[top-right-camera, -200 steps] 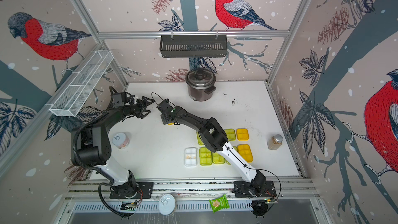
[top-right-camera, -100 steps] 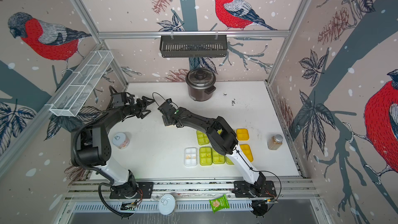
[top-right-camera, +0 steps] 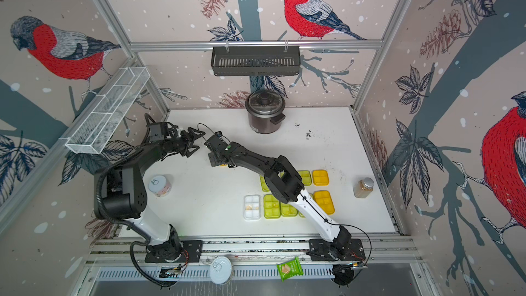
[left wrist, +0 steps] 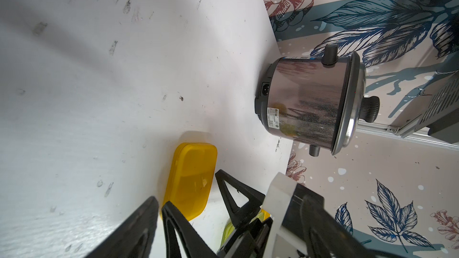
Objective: Close pillboxes
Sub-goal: Pick up the pillbox at the center of the board.
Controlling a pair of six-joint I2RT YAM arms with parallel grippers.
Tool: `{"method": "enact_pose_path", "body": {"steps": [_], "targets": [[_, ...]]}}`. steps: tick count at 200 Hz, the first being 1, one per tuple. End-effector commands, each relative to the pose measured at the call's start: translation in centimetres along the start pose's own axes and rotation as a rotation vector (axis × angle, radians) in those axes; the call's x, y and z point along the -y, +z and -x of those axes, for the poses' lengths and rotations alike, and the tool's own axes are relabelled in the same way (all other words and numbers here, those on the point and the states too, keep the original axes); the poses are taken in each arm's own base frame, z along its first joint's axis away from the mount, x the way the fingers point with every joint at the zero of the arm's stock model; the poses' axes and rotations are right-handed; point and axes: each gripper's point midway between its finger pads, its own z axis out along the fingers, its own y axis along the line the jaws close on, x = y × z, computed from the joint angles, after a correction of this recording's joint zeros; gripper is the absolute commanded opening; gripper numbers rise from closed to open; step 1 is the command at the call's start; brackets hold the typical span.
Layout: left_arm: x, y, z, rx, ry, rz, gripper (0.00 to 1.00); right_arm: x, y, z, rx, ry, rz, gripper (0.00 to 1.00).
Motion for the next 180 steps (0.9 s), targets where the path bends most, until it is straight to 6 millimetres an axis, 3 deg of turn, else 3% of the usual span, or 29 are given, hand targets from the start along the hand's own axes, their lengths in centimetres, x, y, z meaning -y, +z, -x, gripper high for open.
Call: {"method": "enact_pose_path", "body": {"steps": [1, 45, 99, 137, 180], "targets": [[0.6, 0.0, 0.2, 0.0, 0.024, -0.021, 0.89, -0.1, 0.5, -0.2, -0.007, -0.018, -0.011, 0.99], [0.5, 0.1, 0.1, -0.003, 0.018, -0.022, 0.89, 0.7, 1.8, -1.0, -0.026, -0.037, -0.061, 0.99], [0.3, 0.2, 0.1, -0.006, 0.013, -0.021, 0.89, 1.8, 2.6, -1.7, -0.043, -0.038, -0.103, 0.84], [0.4, 0.2, 0.1, -0.004, 0.016, -0.021, 0.89, 1.7, 1.1, -0.2, 0.0, -0.008, -0.102, 0.74], [0.5, 0.1, 0.1, -0.006, 0.016, -0.026, 0.89, 1.2, -1.7, 1.4, 0.051, 0.043, -0.045, 0.71]]}}
